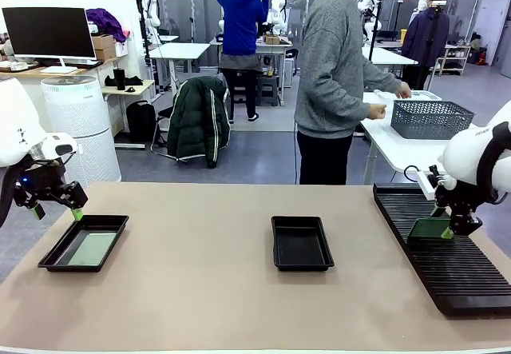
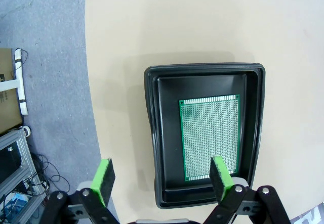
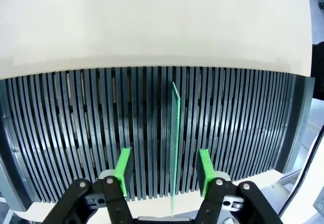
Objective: Inspect and transfer BCBs to ESD trays.
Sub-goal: Pick up the Blank PCB from the PCB Rack and place it in the right ESD tray.
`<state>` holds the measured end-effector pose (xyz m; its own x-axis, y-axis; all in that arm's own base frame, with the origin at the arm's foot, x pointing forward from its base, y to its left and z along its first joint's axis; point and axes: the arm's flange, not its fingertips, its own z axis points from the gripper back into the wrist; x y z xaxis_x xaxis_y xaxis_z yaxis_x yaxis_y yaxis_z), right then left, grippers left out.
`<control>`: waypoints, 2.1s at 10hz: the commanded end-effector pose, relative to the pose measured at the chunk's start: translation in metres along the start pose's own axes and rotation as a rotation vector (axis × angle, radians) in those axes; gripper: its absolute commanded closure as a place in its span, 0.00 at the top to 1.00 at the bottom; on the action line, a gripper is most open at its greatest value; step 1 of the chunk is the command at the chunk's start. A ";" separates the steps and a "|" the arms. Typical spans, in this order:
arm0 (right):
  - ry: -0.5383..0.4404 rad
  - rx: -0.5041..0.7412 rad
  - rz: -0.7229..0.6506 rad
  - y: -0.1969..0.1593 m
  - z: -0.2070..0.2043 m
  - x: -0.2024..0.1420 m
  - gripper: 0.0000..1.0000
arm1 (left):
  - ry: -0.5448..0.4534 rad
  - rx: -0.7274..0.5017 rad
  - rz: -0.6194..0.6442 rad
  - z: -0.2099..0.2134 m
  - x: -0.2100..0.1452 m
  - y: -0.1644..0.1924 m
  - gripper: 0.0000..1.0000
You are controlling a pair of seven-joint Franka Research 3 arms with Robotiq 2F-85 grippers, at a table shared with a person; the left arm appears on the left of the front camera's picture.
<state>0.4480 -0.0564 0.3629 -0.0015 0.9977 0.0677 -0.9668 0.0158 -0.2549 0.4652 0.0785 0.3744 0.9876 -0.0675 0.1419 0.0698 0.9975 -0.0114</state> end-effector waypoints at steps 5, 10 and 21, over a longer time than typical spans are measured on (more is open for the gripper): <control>0.051 0.016 -0.018 -0.010 0.001 0.002 0.50 | -0.003 -0.001 0.001 0.000 0.000 0.001 1.00; 0.044 0.007 -0.031 -0.009 -0.001 -0.003 0.41 | -0.003 -0.001 0.001 0.000 0.000 0.001 1.00; 0.042 0.003 -0.040 -0.009 -0.004 -0.005 0.05 | -0.003 -0.001 0.001 0.000 0.000 0.001 1.00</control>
<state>0.4546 -0.0586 0.3623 0.0250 0.9990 0.0376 -0.9686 0.0335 -0.2465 0.4652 0.0785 0.3744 0.9876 -0.0675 0.1419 0.0698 0.9975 -0.0114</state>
